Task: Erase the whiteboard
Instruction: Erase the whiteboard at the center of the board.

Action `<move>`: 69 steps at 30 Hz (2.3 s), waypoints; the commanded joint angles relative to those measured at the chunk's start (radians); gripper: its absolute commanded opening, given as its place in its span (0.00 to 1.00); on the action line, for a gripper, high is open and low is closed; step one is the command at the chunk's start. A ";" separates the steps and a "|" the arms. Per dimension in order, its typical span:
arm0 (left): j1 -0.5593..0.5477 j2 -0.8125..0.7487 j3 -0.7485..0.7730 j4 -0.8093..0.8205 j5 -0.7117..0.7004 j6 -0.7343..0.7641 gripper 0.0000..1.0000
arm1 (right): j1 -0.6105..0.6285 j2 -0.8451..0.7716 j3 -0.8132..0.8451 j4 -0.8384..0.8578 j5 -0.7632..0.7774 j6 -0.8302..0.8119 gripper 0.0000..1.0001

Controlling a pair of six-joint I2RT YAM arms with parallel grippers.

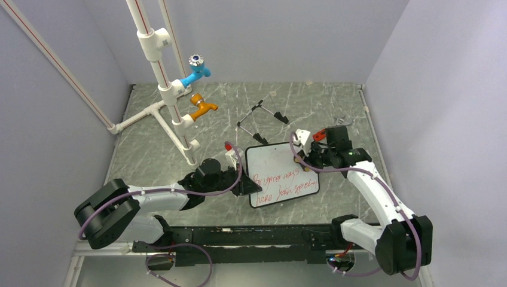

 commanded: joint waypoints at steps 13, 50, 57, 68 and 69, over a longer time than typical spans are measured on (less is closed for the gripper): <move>-0.012 -0.042 0.011 0.151 0.082 0.064 0.00 | -0.165 0.115 0.052 0.095 0.090 0.064 0.00; -0.011 -0.021 0.013 0.167 0.087 0.052 0.00 | -0.098 0.133 0.170 0.137 -0.042 0.213 0.00; -0.011 -0.033 0.012 0.156 0.084 0.059 0.00 | -0.125 0.173 0.161 0.175 0.162 0.238 0.00; -0.009 -0.029 0.012 0.159 0.091 0.063 0.00 | -0.112 0.140 0.100 0.104 0.099 0.160 0.00; -0.009 -0.029 0.011 0.159 0.090 0.063 0.00 | -0.104 0.141 0.116 0.111 0.086 0.174 0.00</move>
